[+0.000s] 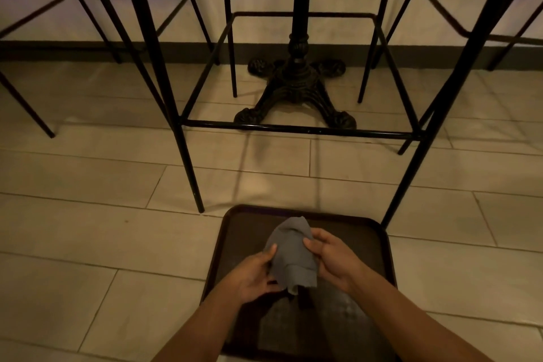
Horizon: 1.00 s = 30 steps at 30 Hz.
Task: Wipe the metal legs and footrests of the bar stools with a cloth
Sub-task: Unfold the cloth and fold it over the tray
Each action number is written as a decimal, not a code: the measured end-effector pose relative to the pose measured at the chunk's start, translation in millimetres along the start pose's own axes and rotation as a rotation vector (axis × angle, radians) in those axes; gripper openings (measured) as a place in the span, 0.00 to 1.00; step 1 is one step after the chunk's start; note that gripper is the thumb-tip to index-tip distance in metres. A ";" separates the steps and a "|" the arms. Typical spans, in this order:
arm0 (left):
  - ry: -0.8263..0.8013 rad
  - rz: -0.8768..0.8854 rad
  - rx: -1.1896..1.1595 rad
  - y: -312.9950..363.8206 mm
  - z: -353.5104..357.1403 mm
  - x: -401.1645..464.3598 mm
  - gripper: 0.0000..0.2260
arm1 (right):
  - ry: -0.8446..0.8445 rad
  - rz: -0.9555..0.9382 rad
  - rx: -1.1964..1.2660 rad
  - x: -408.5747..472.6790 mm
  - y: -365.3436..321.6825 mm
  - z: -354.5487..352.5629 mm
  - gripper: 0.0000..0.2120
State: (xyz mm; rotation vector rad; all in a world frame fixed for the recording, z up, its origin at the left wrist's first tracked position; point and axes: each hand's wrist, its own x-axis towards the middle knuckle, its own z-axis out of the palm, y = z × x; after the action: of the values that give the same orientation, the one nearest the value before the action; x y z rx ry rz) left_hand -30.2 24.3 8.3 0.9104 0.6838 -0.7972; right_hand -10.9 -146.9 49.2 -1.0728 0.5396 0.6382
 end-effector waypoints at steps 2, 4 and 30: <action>0.034 0.066 0.013 -0.1 -0.7 6.1 0.13 | 0.026 -0.011 -0.023 7.3 6.6 -5.6 0.07; 0.108 0.163 0.026 2.0 -1.5 11.6 0.13 | 0.073 -0.025 -0.125 15.1 14.2 -15.5 0.05; 0.350 0.560 1.445 -37.0 -20.2 40.9 0.32 | 0.098 -0.243 -1.626 39.5 62.1 -58.9 0.39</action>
State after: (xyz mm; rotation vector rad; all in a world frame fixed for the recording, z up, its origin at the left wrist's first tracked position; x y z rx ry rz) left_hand -42.6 15.8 -48.5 2.4561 -0.0061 -0.5358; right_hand -32.7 -171.9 -39.0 -2.6419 -0.1795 0.7745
